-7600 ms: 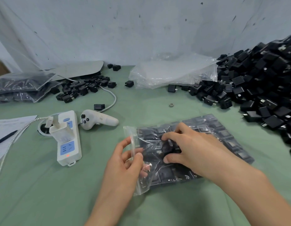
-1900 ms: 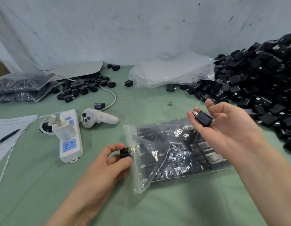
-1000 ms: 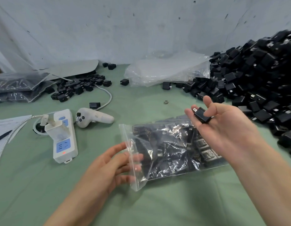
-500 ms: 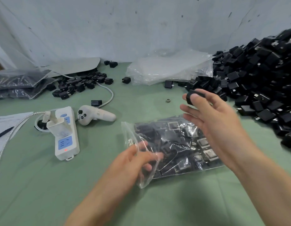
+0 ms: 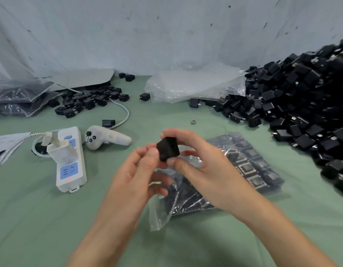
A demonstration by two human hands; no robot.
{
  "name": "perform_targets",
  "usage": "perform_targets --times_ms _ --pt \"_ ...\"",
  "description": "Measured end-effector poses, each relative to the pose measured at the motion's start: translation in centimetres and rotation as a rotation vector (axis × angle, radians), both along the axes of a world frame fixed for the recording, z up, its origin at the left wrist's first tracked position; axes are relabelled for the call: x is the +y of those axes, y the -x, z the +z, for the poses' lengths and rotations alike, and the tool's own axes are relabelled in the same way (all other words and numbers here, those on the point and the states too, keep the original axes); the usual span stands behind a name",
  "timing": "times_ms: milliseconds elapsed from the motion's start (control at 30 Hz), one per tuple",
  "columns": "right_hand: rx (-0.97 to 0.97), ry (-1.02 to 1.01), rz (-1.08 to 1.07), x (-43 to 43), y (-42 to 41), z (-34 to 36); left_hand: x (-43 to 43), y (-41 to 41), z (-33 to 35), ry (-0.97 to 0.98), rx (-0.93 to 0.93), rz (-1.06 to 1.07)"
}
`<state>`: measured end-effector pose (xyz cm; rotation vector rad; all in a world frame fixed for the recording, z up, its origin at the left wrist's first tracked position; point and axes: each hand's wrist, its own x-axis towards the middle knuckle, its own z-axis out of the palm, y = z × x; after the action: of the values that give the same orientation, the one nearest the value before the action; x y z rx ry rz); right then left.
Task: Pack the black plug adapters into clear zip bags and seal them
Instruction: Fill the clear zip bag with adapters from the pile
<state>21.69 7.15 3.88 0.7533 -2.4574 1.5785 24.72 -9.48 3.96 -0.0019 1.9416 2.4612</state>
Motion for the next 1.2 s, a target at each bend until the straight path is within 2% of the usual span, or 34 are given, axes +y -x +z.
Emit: perform_targets --times_ms 167,267,367,500,600,700,800,967,1100,1200 --pt "-0.031 0.002 0.097 0.2 -0.1 -0.1 0.3 0.1 -0.1 -0.143 -0.024 -0.053" --pt "-0.046 -0.014 0.109 0.3 -0.2 -0.3 -0.3 0.1 -0.1 -0.156 -0.02 -0.048" --pt "-0.001 -0.016 0.041 0.7 0.0 -0.5 -1.9 0.3 -0.2 -0.086 0.024 0.064" --pt "0.046 -0.02 -0.181 2.0 0.8 -0.8 -5.1 0.1 -1.5 0.178 -0.005 0.278" --pt "0.09 -0.079 -0.335 3.0 1.3 -0.9 -5.7 -0.5 -2.8 0.248 -0.151 0.25" --pt "0.151 -0.211 -0.446 3.7 1.7 -1.3 -5.2 -0.4 -3.2 0.185 -0.216 0.214" --pt "0.169 -0.286 -0.498 4.0 1.8 -1.8 -4.0 -0.3 -3.2 0.112 -0.185 0.138" --pt "0.141 -0.44 -0.487 4.2 1.4 -2.5 -2.5 -0.4 -3.4 0.194 -0.128 0.019" --pt "0.121 -0.47 -0.463 4.3 1.3 -2.6 -0.9 -0.8 -3.8 0.414 -0.041 -0.014" --pt "0.119 -0.462 -0.465 4.1 1.3 -2.5 -0.3 -0.8 -3.8 0.477 0.001 -0.039"
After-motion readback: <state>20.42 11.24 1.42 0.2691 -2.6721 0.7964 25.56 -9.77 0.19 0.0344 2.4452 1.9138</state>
